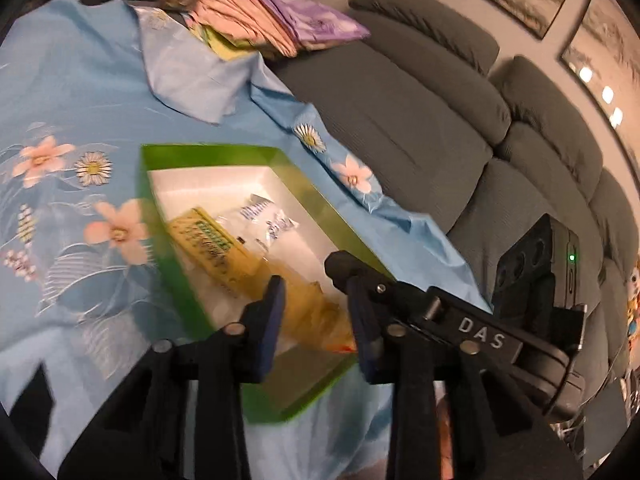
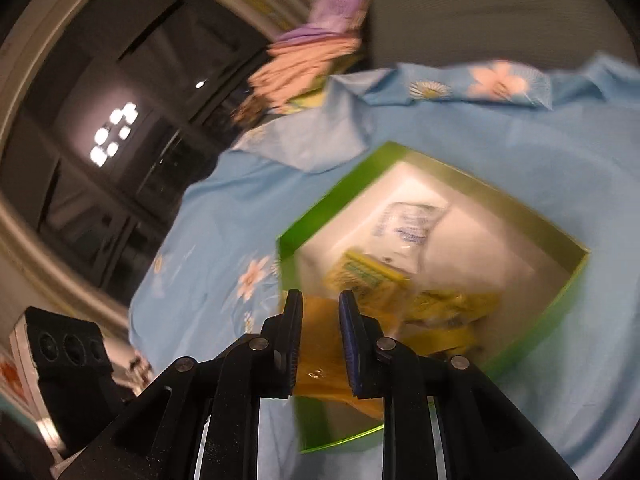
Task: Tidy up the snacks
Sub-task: 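Carry the yellow bread bag into the green box and release it, then return the right gripper to the pile and grasp the orange panda bag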
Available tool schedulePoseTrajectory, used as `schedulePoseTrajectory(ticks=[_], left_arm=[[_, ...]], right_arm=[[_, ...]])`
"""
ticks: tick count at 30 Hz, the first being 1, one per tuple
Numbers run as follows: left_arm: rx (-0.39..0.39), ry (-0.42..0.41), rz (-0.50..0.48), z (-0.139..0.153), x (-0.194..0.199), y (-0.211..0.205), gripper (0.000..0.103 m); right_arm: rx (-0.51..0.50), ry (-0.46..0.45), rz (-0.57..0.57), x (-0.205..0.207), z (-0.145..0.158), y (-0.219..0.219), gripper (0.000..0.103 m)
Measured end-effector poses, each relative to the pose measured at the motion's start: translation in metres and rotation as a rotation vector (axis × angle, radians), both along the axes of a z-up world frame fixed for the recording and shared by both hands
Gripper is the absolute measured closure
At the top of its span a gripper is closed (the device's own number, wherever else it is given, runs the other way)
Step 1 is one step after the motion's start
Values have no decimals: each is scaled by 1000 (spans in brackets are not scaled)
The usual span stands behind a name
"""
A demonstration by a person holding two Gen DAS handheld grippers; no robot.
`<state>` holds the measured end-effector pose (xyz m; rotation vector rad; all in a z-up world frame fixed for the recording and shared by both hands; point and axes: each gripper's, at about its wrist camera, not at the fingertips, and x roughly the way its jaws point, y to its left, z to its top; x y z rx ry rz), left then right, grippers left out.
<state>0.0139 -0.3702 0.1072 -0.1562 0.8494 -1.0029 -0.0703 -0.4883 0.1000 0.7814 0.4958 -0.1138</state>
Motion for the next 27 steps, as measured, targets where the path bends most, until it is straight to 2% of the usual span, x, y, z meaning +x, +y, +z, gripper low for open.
schedulePoseTrajectory(ticks=[2,3,5,6,7,8,9,10,14,16,20,23,27], left_arm=[[18,0,10,-4,0,-5,74],[24,-1,27,-5,-1,-4,70],[23,-23,71,-4,-5,4,41],[28,-43,115,-3,-7,12,13],[19,-65,156,-2,-9,20,1],[-4,-91,186,1,-13,32,0],[-14,-111,197,4,-16,43,1],[-17,-122,202,7,-18,51,1],[34,-175,278,13,-28,89,0],[52,-189,301,14,-33,109,0],[76,-219,359,12,-43,156,0],[90,-218,416,2,-48,193,0],[123,-198,480,-15,-49,230,0]], right_arm=[[6,12,-17,-4,-6,-7,80],[-29,32,-38,-5,-6,-4,80],[-84,74,-91,-11,-3,0,80],[-78,78,-110,-15,-1,0,74],[-54,72,-118,-18,2,-3,54],[-34,58,-116,-23,3,-2,39],[-21,26,-106,-27,7,4,13],[-26,3,-100,-33,8,6,7],[-105,-2,-51,-32,26,41,7],[-145,11,-14,-29,36,66,0],[-183,-16,70,-22,53,116,0],[-212,-25,133,-14,58,155,0],[-249,10,224,8,53,205,0]])
